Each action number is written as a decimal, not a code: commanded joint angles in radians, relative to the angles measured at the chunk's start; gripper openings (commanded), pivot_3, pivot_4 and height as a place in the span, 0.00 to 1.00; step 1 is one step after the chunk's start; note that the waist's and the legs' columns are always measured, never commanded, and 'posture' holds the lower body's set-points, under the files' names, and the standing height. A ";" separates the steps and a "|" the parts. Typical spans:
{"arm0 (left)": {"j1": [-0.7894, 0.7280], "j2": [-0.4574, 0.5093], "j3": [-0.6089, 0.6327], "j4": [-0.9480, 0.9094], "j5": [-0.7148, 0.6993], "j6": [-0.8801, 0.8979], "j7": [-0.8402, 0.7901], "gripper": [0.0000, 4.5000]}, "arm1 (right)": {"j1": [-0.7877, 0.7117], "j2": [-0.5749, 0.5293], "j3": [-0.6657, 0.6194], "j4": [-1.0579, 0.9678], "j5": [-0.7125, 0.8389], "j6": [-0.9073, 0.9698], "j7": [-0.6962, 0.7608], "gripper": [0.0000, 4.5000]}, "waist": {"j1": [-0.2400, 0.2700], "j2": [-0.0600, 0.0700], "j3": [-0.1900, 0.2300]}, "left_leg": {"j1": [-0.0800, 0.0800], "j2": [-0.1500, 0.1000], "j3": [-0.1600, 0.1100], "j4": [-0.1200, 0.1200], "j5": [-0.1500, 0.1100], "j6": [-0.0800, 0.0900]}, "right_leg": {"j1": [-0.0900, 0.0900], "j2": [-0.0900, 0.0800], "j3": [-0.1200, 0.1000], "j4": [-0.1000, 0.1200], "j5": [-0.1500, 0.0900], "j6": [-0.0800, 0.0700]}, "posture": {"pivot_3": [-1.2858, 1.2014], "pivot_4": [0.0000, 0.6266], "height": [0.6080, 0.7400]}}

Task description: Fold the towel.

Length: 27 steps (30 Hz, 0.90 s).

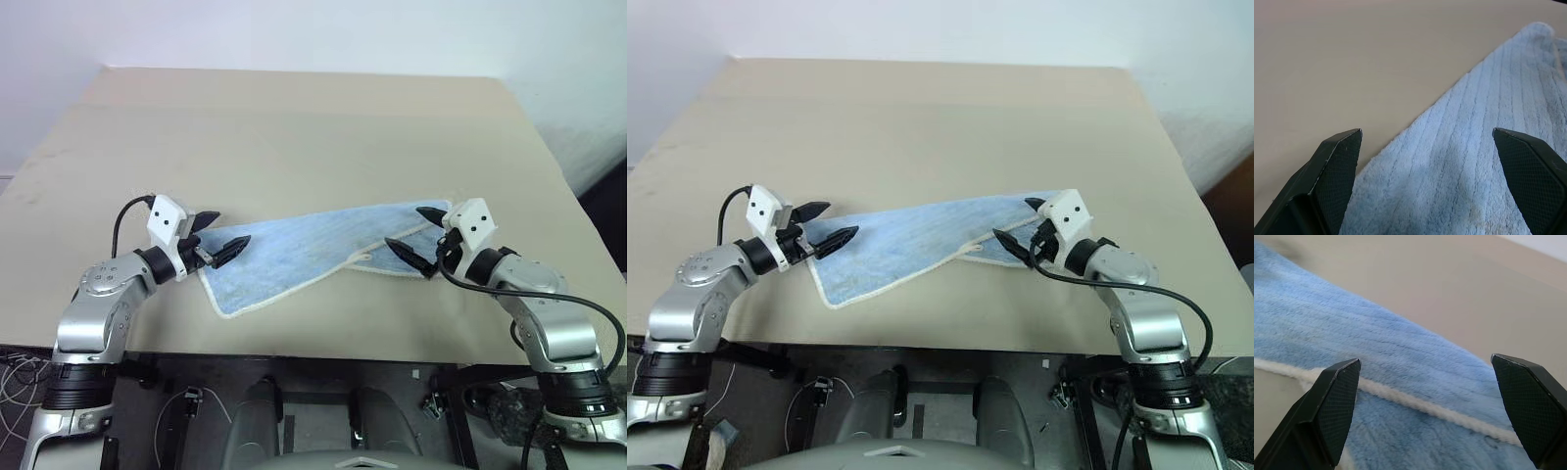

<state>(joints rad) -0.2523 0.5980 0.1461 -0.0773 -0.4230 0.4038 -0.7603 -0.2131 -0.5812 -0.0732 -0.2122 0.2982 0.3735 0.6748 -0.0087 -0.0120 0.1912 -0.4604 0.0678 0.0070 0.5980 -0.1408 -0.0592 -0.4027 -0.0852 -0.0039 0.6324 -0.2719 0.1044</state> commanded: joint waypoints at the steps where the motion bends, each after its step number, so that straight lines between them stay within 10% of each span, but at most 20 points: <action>1: -0.024 -0.002 -0.007 -0.021 0.004 -0.014 -0.005 1.00 | -0.002 -0.007 -0.025 -0.026 0.009 -0.031 0.009 1.00 | -0.001 0.000 0.000 | 0.000 0.000 0.000 0.000 0.000 0.000 | 0.000 0.000 0.000 0.000 0.000 0.000 | 0.52 0.24 0.91; 27: -0.048 0.016 -0.042 -0.022 0.040 -0.031 -0.050 1.00 | 0.028 -0.003 -0.027 -0.041 -0.025 -0.042 -0.029 1.00 | -0.002 0.000 0.000 | 0.000 0.000 0.001 0.000 0.000 0.000 | 0.000 0.000 0.000 0.000 0.000 0.000 | 0.52 0.24 0.91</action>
<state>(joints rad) -0.2906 0.6001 0.1033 -0.0963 -0.3904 0.3981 -0.7996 -0.1858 -0.5884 -0.0841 -0.2314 0.2768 0.3552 0.6578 -0.0103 -0.0120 0.1912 -0.4601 0.0678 0.0078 0.5978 -0.1405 -0.0588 -0.4029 -0.0853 -0.0035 0.6325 -0.2716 0.1039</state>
